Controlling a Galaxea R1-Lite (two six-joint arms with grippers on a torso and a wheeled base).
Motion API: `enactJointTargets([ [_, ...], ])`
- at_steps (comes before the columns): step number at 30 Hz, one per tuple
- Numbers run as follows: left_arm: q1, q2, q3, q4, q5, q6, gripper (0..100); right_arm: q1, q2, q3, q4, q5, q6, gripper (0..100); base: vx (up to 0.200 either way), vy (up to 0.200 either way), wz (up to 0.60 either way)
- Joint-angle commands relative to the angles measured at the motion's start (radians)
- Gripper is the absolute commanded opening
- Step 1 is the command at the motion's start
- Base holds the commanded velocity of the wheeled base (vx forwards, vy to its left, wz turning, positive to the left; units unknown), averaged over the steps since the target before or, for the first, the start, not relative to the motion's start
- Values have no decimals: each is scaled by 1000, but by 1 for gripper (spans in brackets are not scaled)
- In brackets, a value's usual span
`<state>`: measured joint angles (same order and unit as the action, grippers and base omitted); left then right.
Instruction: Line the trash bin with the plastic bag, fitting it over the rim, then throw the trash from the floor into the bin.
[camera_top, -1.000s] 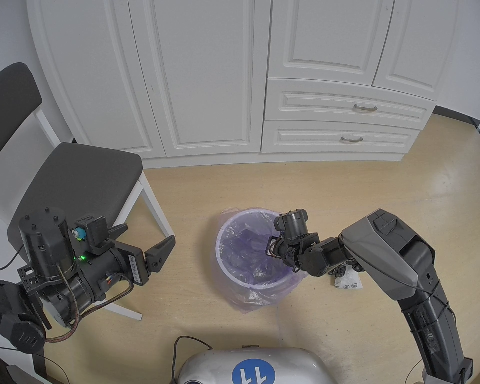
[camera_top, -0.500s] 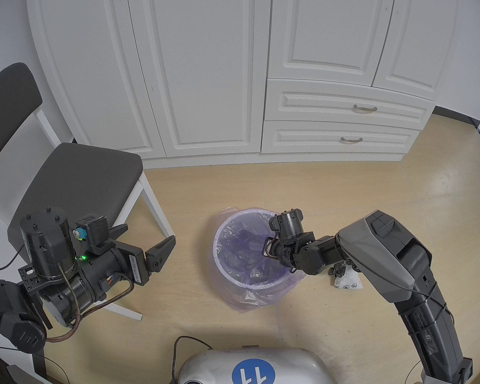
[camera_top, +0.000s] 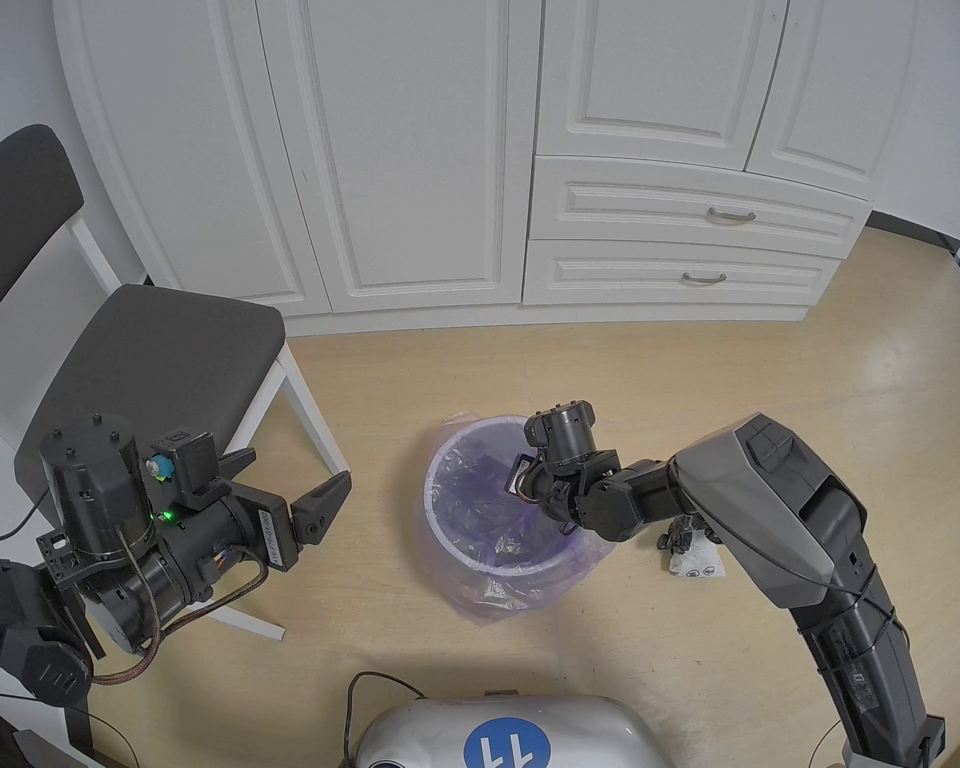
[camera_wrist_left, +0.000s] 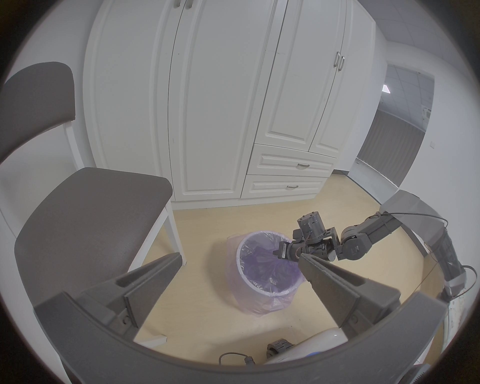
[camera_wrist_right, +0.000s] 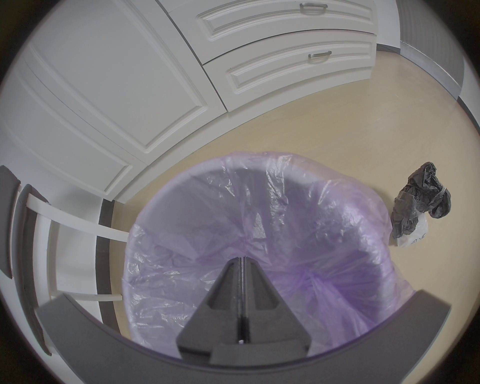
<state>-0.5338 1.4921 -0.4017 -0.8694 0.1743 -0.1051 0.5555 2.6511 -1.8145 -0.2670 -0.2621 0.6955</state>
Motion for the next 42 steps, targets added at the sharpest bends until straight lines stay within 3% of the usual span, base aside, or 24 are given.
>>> enactJointTargets([
  [1, 0, 0, 0, 0, 1, -1, 100, 3, 18, -20, -4, 4, 1, 0, 0, 0, 0],
  [9, 0, 11, 1, 0, 1, -2, 100, -6, 170, -183, 9, 3, -22, 0, 0, 0, 0],
  [20, -2, 34, 12, -34, 4, -2, 100, -16, 224, -186, 55, 7, -70, 0, 0, 0, 0],
  [31, -5, 89, 23, -99, 33, -2, 100, -14, 214, -186, 69, 44, -60, 0, 0, 0, 0],
  [36, -5, 91, 23, -99, 31, -2, 100, -5, 153, -186, 78, 43, -13, 0, 0, 0, 0],
  [42, -2, 76, 23, -99, 31, -2, 100, 3, -83, 14, 81, 84, -33, 0, 0, 0, 0],
])
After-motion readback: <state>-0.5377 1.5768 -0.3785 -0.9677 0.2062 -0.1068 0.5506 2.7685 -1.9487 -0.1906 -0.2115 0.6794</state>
